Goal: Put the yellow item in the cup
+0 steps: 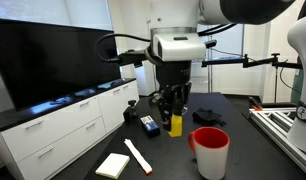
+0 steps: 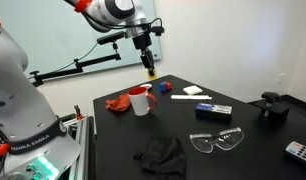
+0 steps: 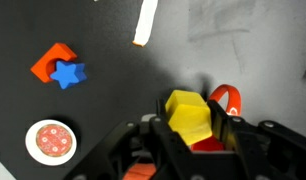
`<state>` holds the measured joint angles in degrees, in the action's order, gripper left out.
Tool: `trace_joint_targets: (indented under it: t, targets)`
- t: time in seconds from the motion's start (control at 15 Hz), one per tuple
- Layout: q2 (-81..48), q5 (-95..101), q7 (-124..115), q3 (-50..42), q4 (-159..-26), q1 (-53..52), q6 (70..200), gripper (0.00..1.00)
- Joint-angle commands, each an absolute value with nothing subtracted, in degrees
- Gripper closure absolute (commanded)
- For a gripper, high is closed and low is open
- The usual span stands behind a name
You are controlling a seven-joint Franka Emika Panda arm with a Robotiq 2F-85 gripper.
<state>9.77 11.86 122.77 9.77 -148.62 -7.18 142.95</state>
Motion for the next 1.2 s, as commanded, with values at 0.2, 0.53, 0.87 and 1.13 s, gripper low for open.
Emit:
trace_joint_targets:
  t: [0.2,0.53,0.87,1.13]
  targets:
    - [16.7,4.3,132.4,5.5,-152.4,-11.9,135.7,0.81]
    - [18.4,6.0,132.9,4.8,-153.1,-11.7,130.5,0.81]
    - [15.4,7.0,131.3,5.2,-152.8,-11.6,132.3,0.81]
    - [12.0,7.3,130.7,5.6,-152.4,-11.4,137.6,0.81]
